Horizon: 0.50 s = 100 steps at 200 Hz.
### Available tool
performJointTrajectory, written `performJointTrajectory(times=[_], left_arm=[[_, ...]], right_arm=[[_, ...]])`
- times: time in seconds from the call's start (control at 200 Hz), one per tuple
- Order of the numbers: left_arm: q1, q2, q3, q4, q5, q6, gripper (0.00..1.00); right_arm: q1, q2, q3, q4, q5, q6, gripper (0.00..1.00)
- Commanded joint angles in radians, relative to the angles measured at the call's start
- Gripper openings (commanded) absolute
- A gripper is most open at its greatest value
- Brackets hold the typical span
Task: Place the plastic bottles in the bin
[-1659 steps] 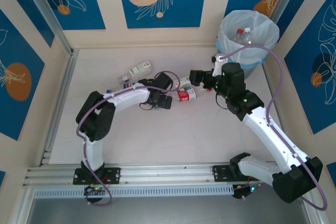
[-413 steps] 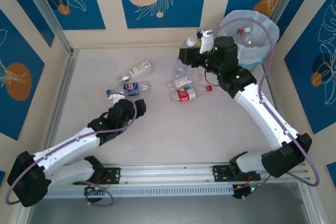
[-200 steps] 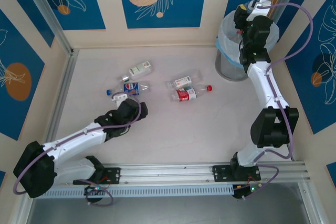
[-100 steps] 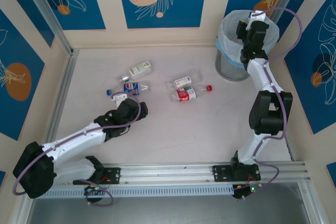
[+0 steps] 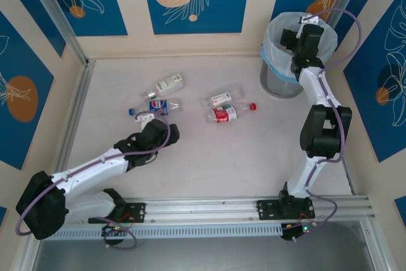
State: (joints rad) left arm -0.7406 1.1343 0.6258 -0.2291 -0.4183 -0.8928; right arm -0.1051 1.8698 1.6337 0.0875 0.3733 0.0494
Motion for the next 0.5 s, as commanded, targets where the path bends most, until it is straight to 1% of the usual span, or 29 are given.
performJointTrajectory(times=[0.0, 0.135, 0.26, 0.425, 0.495], left_arm=[[0.005, 0.024, 0.037, -0.011, 0.020, -0.007, 0.99], [0.005, 0.032, 0.038, -0.005, 0.022, -0.006, 0.99], [0.005, 0.031, 0.038, -0.020, 0.013, -0.006, 0.99], [0.005, 0.033, 0.033, -0.025, 0.007, -0.008, 0.99], [0.006, 0.035, 0.032, -0.024, 0.006, -0.010, 0.99]], right_arm=[[-0.002, -0.064, -0.012, 0.008, -0.023, 0.015, 1.00], [0.009, -0.102, -0.031, 0.017, -0.028, 0.038, 0.99], [0.019, -0.149, -0.059, 0.022, -0.072, 0.059, 1.00], [0.028, -0.213, -0.098, 0.008, -0.082, 0.077, 1.00], [0.021, -0.259, -0.128, -0.017, -0.131, 0.127, 1.00]])
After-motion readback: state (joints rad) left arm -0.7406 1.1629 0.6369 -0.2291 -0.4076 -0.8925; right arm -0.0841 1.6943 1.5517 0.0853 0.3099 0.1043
